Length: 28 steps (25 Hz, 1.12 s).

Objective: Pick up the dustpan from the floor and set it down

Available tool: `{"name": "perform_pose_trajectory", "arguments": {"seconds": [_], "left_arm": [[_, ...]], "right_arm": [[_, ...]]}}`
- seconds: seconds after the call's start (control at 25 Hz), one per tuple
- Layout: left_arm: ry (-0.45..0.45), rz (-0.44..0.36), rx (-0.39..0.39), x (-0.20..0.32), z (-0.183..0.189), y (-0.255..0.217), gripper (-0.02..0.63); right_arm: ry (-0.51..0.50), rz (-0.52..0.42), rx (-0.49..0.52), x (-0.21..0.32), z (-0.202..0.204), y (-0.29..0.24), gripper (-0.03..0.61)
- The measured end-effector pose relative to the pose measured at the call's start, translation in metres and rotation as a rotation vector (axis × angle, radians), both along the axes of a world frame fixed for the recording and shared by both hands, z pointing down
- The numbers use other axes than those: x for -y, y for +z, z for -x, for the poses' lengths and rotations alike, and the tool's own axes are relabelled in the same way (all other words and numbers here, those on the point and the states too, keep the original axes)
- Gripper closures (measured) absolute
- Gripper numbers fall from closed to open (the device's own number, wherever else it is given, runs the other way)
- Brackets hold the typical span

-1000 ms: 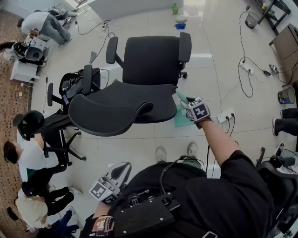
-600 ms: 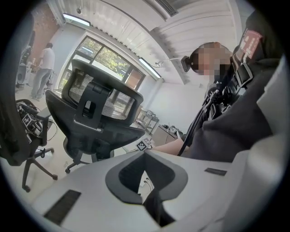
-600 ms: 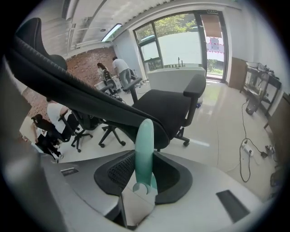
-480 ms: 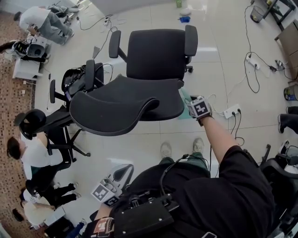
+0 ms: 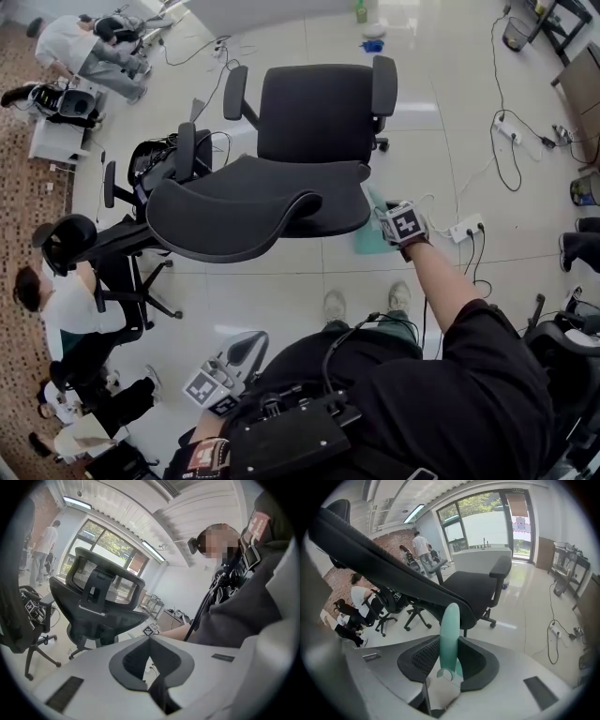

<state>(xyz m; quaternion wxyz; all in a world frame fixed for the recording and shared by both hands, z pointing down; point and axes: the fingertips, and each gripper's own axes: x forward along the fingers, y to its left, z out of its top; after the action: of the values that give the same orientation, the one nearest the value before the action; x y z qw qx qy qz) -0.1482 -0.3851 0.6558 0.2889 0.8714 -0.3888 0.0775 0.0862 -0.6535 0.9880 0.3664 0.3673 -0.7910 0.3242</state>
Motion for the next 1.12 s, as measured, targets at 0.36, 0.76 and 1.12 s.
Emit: {"name": "perform_pose_trajectory", "arguments": {"seconds": [0.36, 0.76, 1.12], "left_arm": [[-0.011, -0.013, 0.01, -0.022, -0.005, -0.008, 0.604], [-0.021, -0.024, 0.008, -0.047, -0.011, -0.021, 0.604], [-0.016, -0.044, -0.009, -0.063, -0.016, -0.037, 0.604]], "right_arm": [[0.031, -0.002, -0.038, -0.014, -0.009, 0.013, 0.438], [0.058, 0.001, -0.059, -0.011, -0.017, 0.0, 0.433], [0.06, 0.013, -0.062, -0.044, -0.028, -0.019, 0.433]]}}
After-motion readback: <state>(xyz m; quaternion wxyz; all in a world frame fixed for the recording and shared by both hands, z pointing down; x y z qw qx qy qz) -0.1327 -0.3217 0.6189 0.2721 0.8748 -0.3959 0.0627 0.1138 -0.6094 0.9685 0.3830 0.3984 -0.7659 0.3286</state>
